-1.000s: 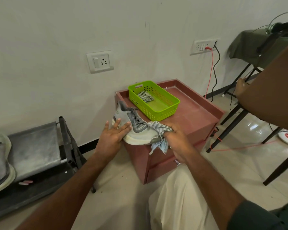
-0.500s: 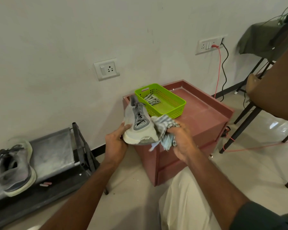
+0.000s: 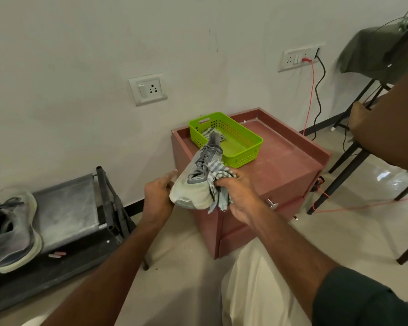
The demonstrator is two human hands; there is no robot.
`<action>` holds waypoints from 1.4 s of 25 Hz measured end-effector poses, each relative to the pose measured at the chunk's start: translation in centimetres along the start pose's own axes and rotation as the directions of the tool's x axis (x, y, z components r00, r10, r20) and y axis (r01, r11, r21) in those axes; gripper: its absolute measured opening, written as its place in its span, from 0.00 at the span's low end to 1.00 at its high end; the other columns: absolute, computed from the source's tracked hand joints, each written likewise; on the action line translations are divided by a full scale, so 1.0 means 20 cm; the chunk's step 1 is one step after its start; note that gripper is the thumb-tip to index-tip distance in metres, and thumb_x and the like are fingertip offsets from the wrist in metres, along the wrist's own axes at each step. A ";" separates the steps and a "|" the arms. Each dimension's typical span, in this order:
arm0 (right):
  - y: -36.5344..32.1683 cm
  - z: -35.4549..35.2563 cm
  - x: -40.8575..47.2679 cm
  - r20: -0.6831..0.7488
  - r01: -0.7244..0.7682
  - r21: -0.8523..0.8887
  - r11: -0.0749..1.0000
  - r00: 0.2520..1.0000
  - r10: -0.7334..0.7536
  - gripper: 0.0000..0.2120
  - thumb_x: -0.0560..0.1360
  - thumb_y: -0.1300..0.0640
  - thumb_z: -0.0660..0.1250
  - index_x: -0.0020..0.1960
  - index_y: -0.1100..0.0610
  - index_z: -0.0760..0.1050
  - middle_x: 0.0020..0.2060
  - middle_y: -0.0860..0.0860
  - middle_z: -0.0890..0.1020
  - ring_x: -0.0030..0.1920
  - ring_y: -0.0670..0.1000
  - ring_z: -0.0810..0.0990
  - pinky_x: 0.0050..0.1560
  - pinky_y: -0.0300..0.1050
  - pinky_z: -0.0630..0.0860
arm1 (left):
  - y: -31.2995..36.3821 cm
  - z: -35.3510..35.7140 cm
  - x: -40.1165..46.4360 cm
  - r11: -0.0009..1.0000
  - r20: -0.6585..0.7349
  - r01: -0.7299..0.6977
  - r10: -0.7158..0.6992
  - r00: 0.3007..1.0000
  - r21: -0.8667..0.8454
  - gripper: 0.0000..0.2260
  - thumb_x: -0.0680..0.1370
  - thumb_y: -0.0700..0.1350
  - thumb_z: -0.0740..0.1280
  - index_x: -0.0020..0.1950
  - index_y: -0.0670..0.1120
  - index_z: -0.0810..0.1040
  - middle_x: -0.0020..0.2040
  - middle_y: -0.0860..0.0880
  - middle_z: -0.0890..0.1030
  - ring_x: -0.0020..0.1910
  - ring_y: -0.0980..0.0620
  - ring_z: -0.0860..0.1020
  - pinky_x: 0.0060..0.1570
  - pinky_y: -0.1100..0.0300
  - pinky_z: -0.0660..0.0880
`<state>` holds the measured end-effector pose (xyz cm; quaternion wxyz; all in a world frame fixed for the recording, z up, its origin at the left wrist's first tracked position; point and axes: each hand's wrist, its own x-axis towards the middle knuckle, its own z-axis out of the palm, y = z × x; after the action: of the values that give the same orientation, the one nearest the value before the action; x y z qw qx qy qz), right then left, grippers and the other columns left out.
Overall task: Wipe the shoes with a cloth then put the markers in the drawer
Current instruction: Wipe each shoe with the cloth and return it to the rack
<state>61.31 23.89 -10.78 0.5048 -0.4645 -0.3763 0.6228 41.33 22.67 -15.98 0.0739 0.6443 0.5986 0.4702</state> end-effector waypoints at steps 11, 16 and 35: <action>0.05 0.08 0.04 -0.098 0.018 0.035 0.999 0.995 -0.014 0.14 0.70 0.75 0.66 0.51 0.64 0.83 0.46 0.65 0.85 0.49 0.67 0.84 0.51 0.67 0.81 | 0.23 -0.04 -0.29 0.976 0.008 -0.071 0.071 0.997 0.206 0.31 0.65 0.39 0.83 0.67 0.45 0.80 0.70 0.39 0.77 0.64 0.42 0.80 0.59 0.42 0.80; 0.04 0.02 0.01 -0.008 0.217 -0.343 0.914 0.972 -0.234 0.19 0.72 0.70 0.65 0.56 0.53 0.84 0.56 0.55 0.85 0.61 0.52 0.81 0.59 0.53 0.78 | 0.13 -0.07 -0.23 0.948 0.101 -0.186 0.165 0.981 0.260 0.25 0.68 0.37 0.80 0.62 0.46 0.80 0.64 0.39 0.82 0.53 0.41 0.85 0.47 0.43 0.83; 0.10 0.11 -0.08 0.674 0.851 -0.489 0.192 0.509 -0.535 0.30 0.68 0.76 0.62 0.67 0.59 0.77 0.69 0.55 0.76 0.73 0.52 0.71 0.74 0.49 0.65 | 0.01 -0.19 -0.14 0.992 0.027 -0.115 0.116 0.993 -0.048 0.15 0.71 0.34 0.78 0.57 0.41 0.84 0.47 0.53 0.84 0.42 0.60 0.81 0.47 0.72 0.76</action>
<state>58.74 21.84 -11.64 0.3956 -0.2832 -0.8600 0.1538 39.31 18.44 -15.16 0.0705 0.6829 0.5481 0.4778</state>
